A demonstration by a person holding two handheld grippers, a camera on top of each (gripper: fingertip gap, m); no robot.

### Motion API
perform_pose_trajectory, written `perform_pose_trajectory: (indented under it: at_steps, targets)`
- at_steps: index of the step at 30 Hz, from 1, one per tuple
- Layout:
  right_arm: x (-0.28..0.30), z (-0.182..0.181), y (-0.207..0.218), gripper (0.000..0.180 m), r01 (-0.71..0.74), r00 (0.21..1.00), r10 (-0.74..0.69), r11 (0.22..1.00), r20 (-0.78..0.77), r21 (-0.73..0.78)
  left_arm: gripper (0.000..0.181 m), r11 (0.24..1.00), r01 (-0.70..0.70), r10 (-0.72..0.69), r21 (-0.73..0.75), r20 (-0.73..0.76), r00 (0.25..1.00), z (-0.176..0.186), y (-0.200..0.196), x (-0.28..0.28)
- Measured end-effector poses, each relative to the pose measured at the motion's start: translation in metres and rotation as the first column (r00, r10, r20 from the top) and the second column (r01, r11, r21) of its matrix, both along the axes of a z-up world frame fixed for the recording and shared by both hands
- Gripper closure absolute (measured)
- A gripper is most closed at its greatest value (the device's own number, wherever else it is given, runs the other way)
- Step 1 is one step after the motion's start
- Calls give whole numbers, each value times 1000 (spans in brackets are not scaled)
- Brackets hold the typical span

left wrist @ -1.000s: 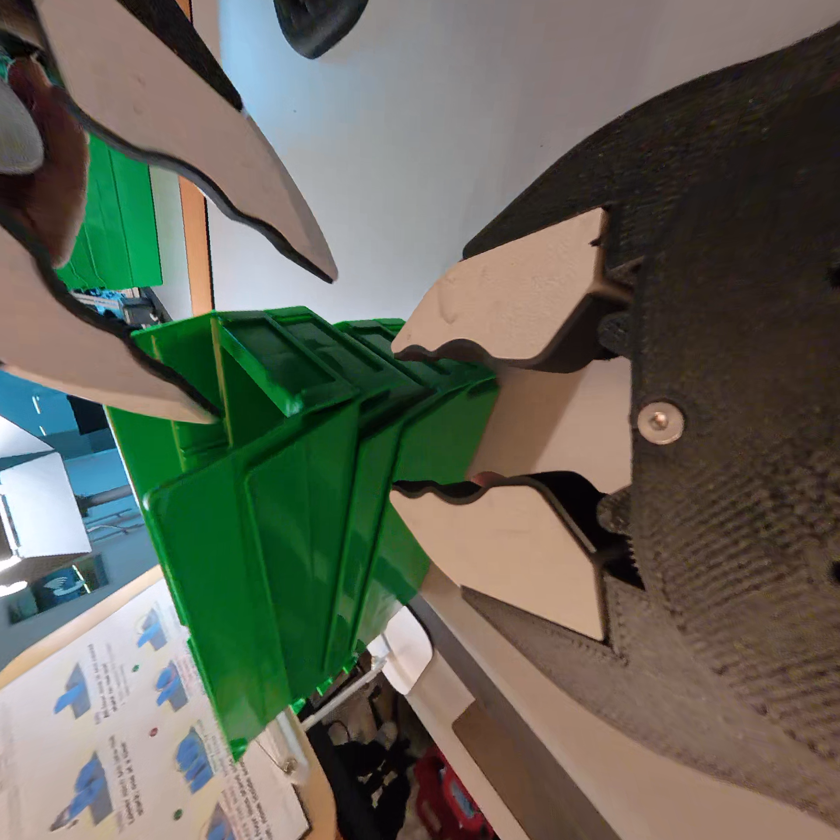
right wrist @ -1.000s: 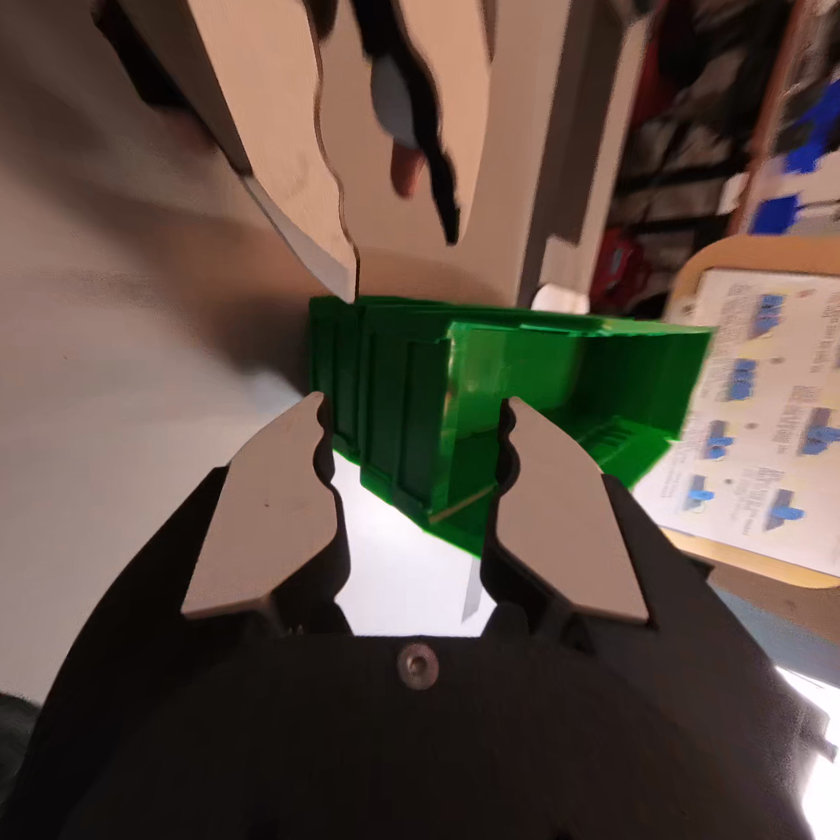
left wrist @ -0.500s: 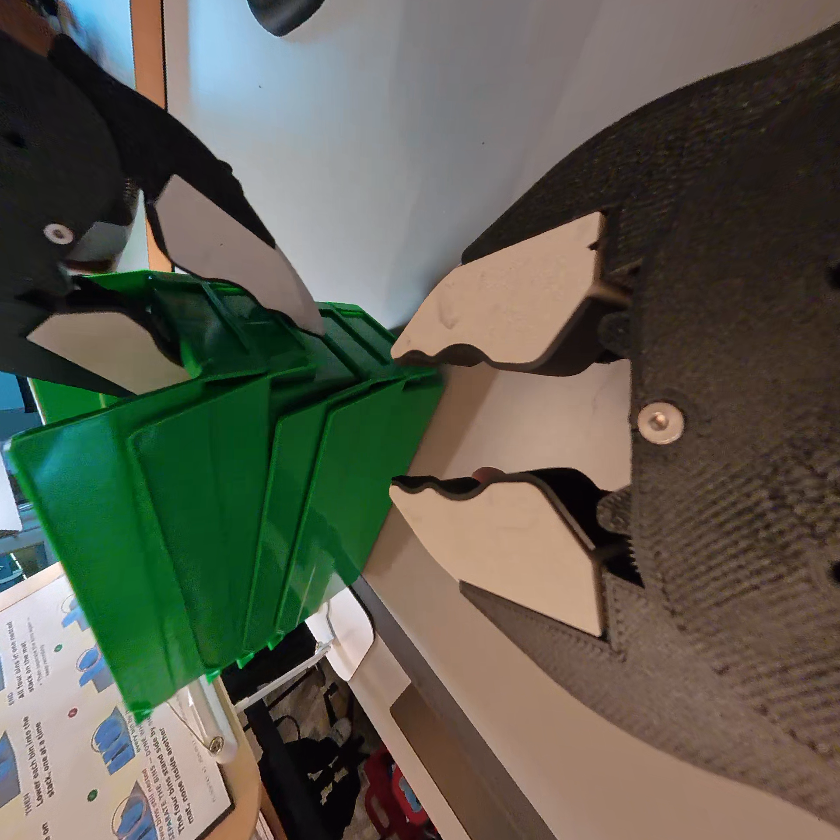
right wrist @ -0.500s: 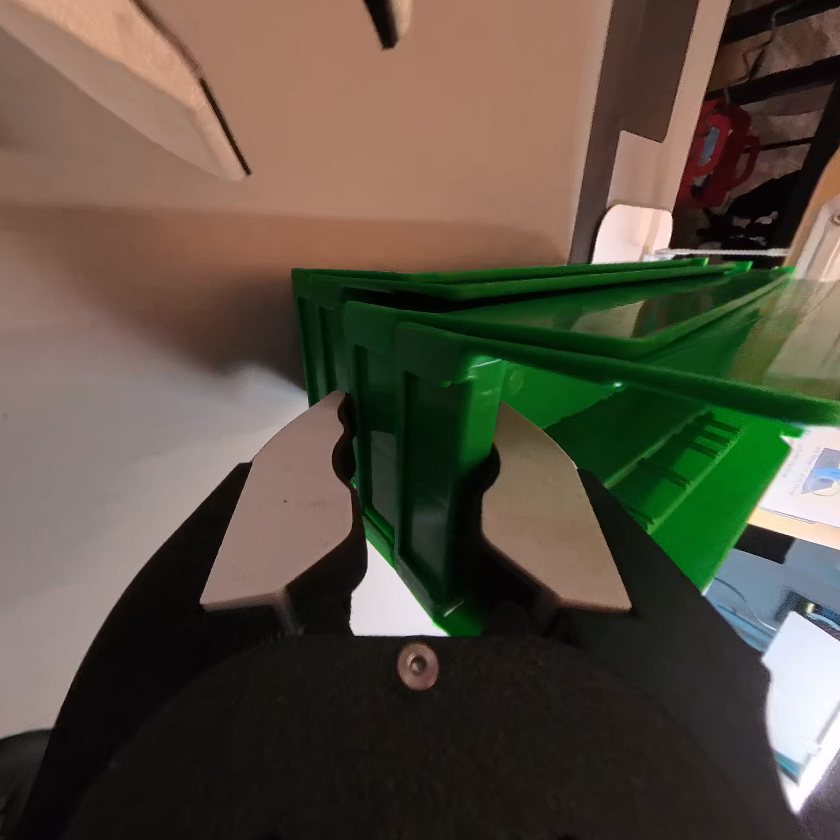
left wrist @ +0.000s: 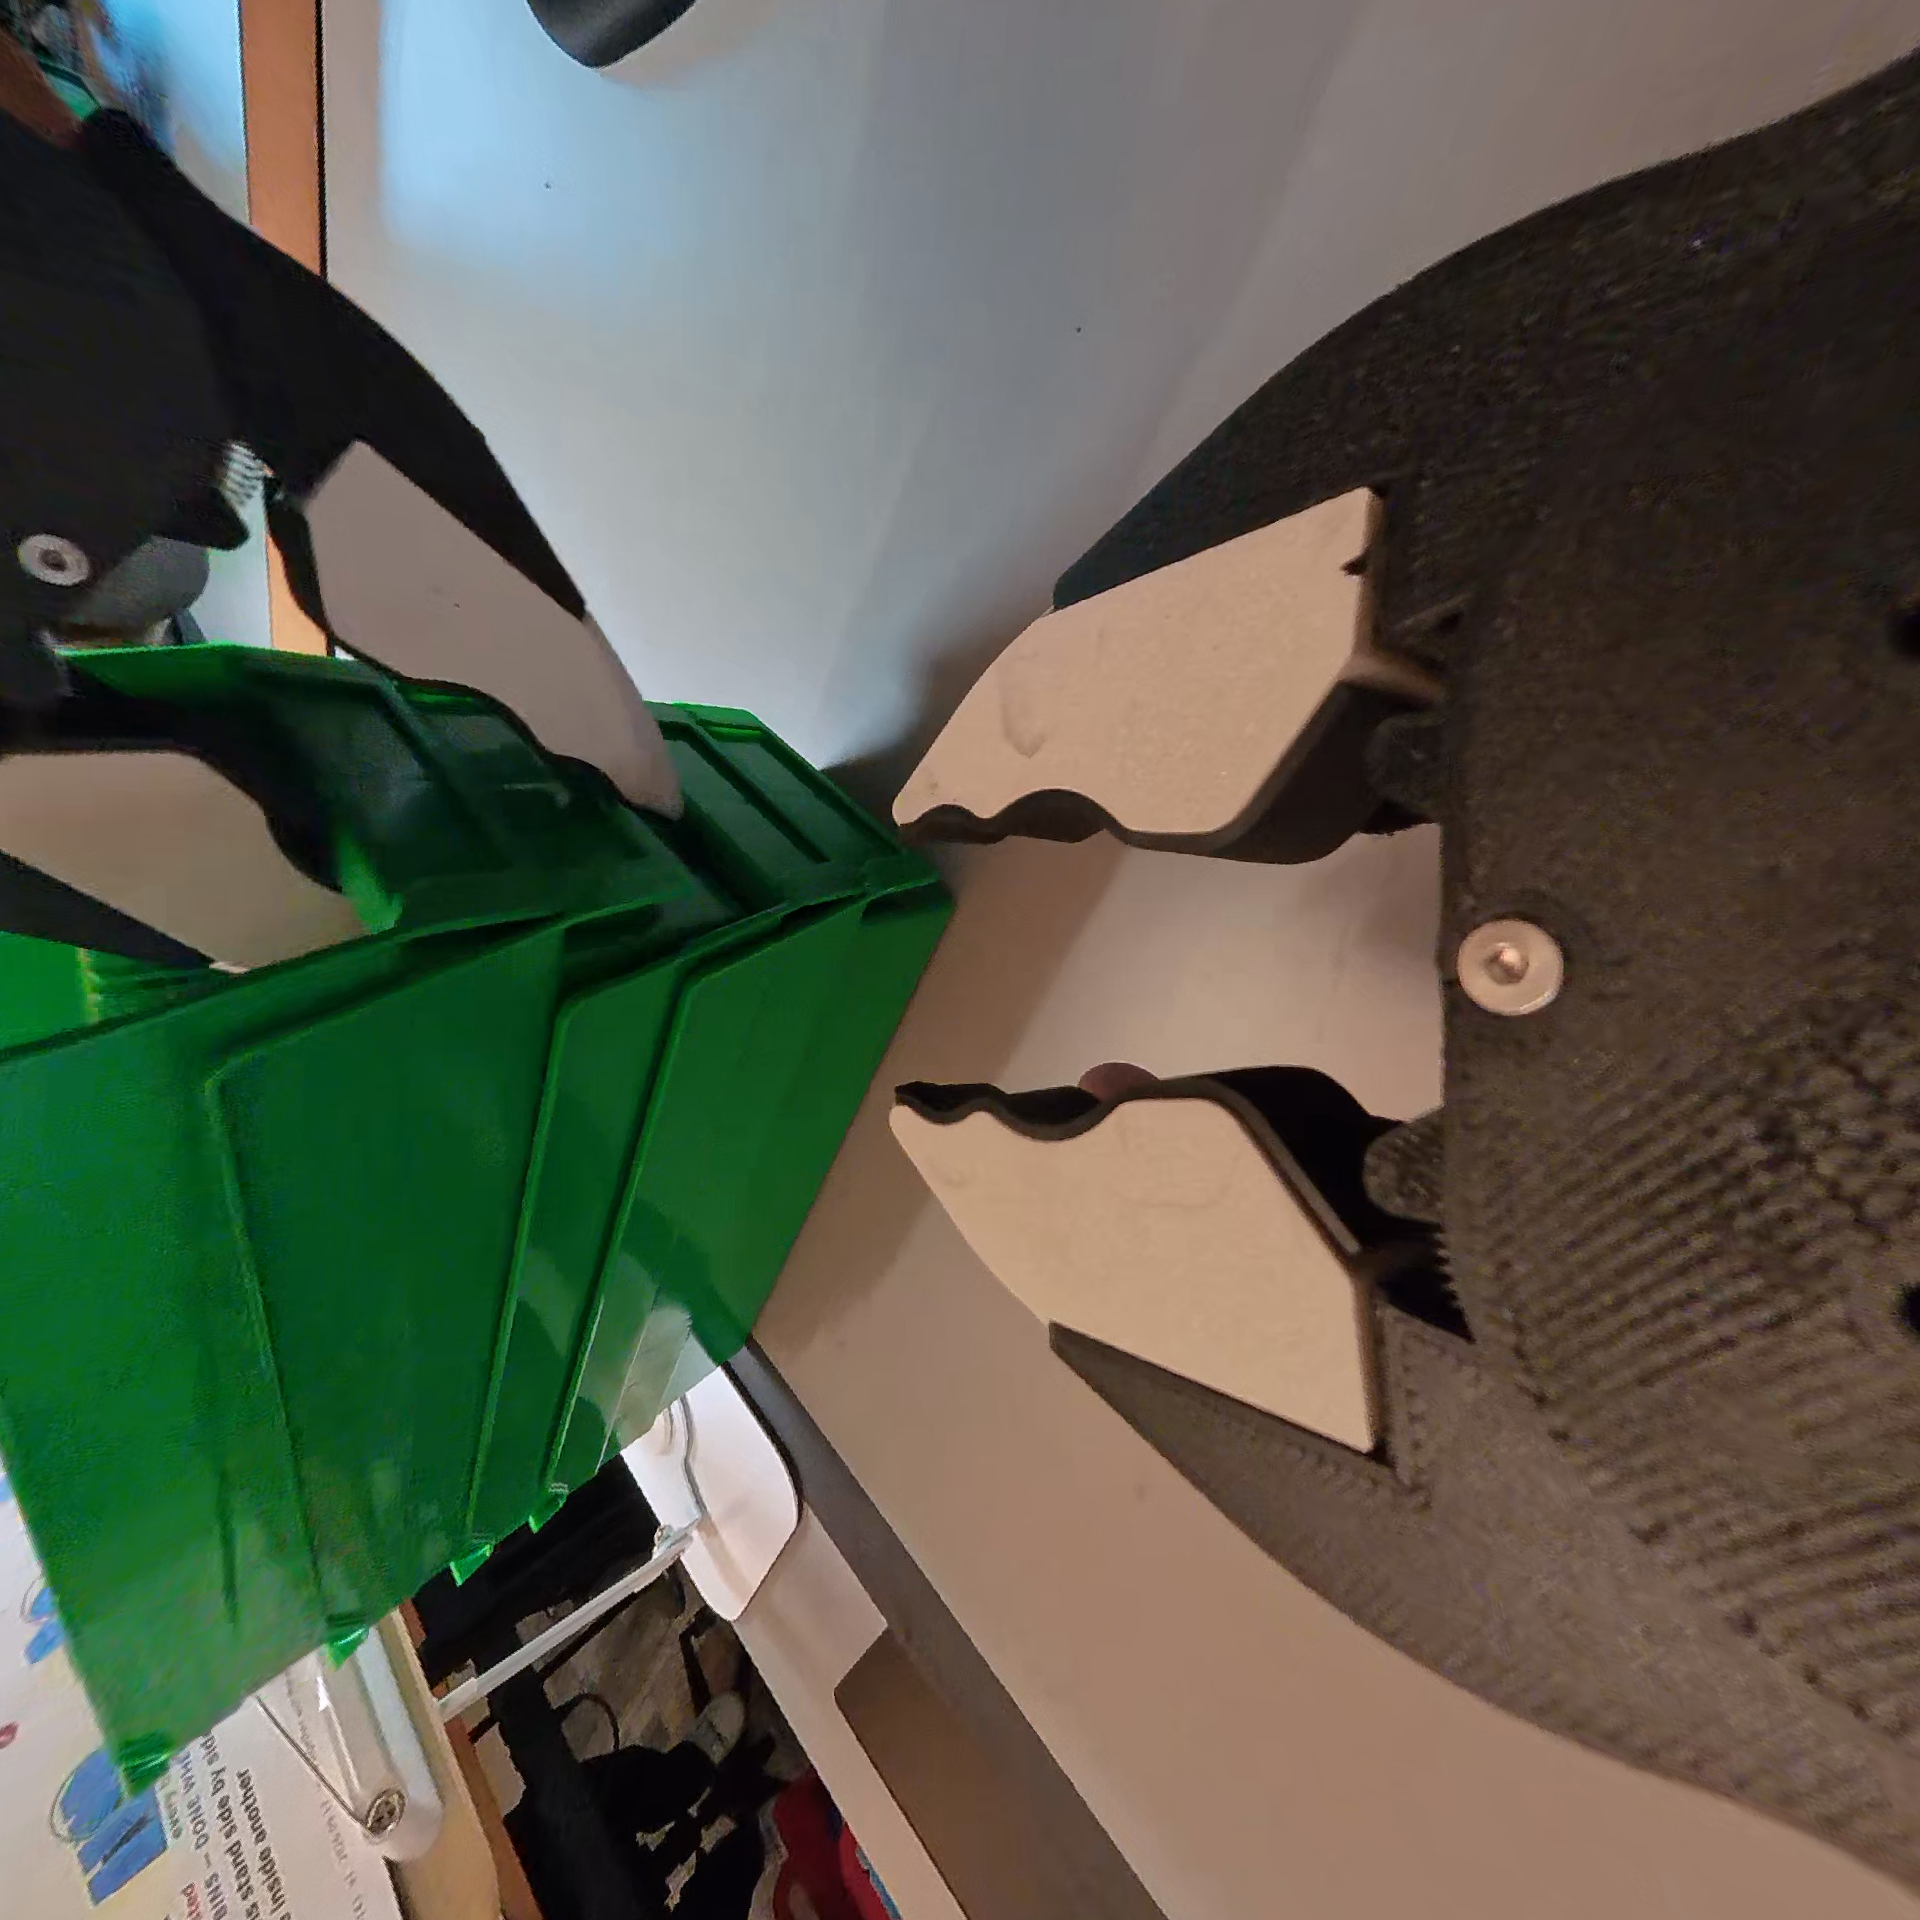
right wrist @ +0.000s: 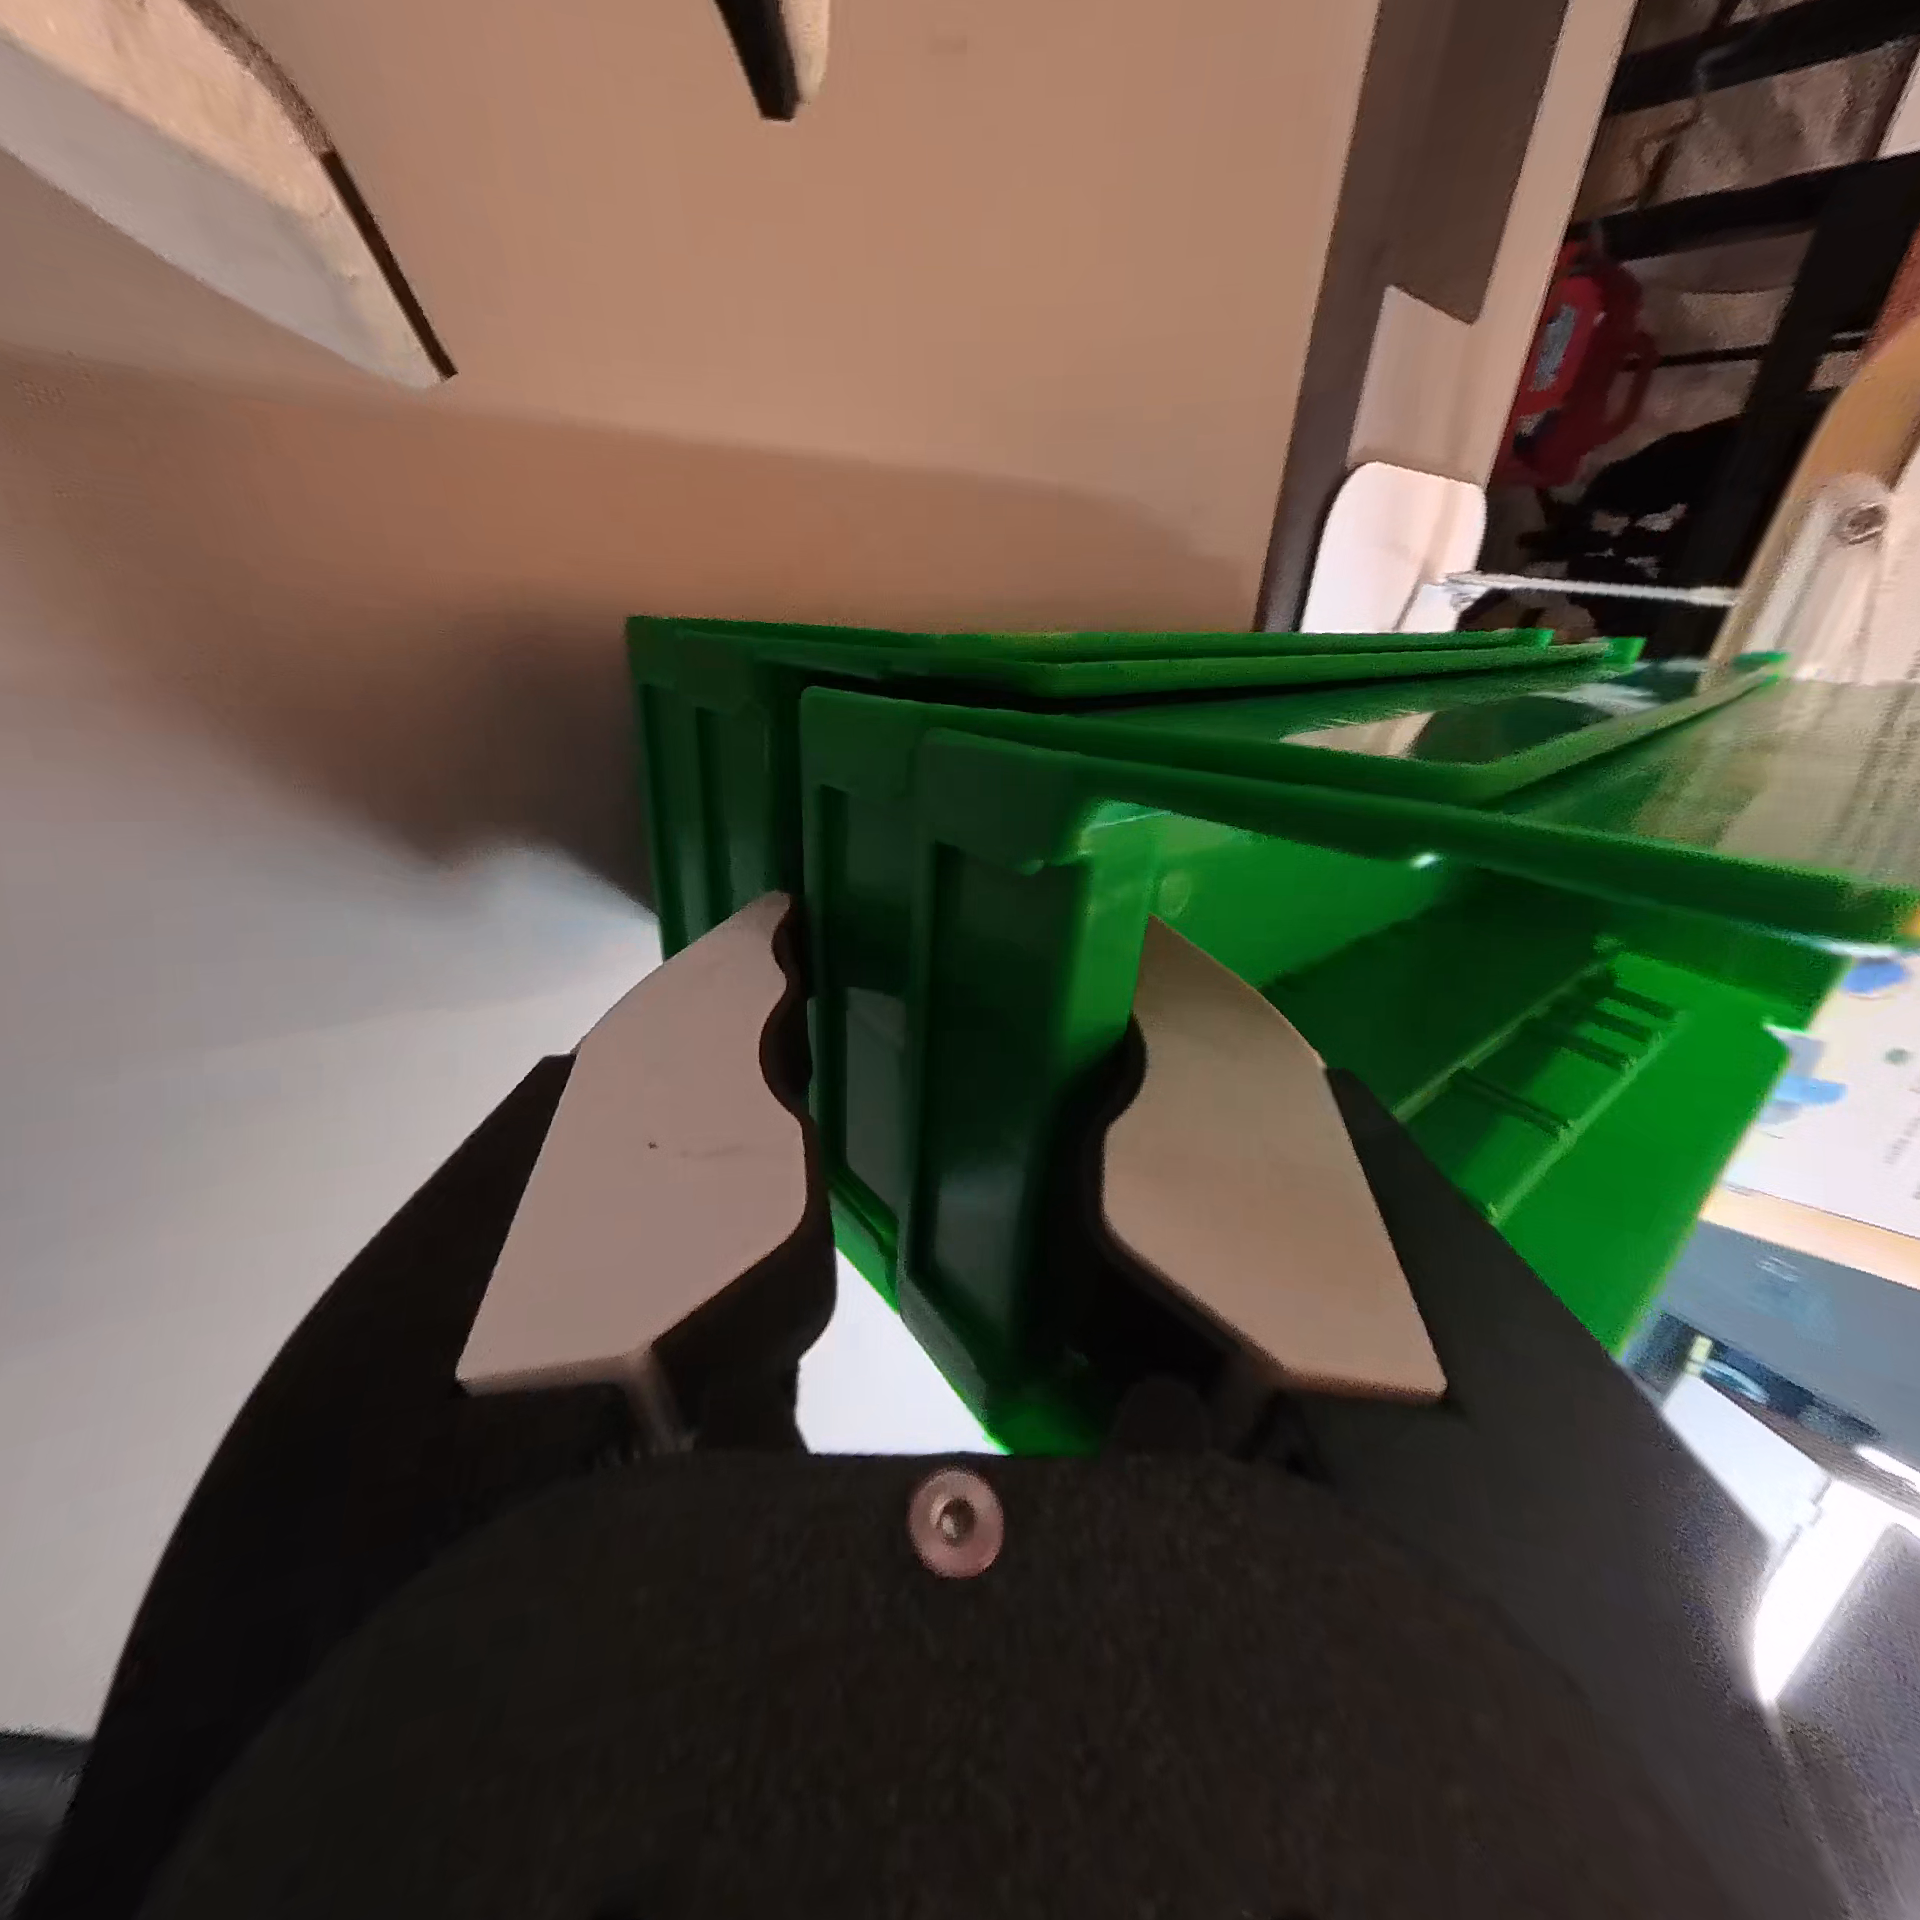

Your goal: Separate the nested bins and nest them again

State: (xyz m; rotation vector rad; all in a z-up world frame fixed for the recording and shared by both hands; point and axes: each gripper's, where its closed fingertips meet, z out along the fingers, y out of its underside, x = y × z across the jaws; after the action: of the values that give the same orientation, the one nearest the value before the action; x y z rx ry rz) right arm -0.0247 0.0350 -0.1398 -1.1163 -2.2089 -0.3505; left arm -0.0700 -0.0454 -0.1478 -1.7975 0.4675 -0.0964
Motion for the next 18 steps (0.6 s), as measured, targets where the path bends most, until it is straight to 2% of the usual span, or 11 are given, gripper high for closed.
perform_pose_trajectory:
  at_steps: [2, 5, 9, 14, 18]
  targets:
    - [3, 0, 2, 127, 10, 1000, -9, 1000, 27, -13, 136, 1000, 4, -4, -6, -1, 1000, -2, 0, 1]
    - [4, 5, 6, 121, -31, 999, 29, 997, 35, 65, 136, 1000, 8, -8, -16, -5, 1000, -5, 0, 2]
    - [7, 25, -6, 122, -53, 998, 54, 998, -38, 43, 136, 1000, 12, -12, -22, -4, 1000, -7, 0, 4]
    - [23, 55, -34, 124, -99, 950, 63, 990, -306, -104, 136, 1000, 20, -19, -24, 11, 1000, -7, 0, 7]
    - [46, 64, -46, 125, -151, 798, -46, 950, -601, -273, 133, 1000, 0, 2, -22, 94, 996, 0, 0, 7]
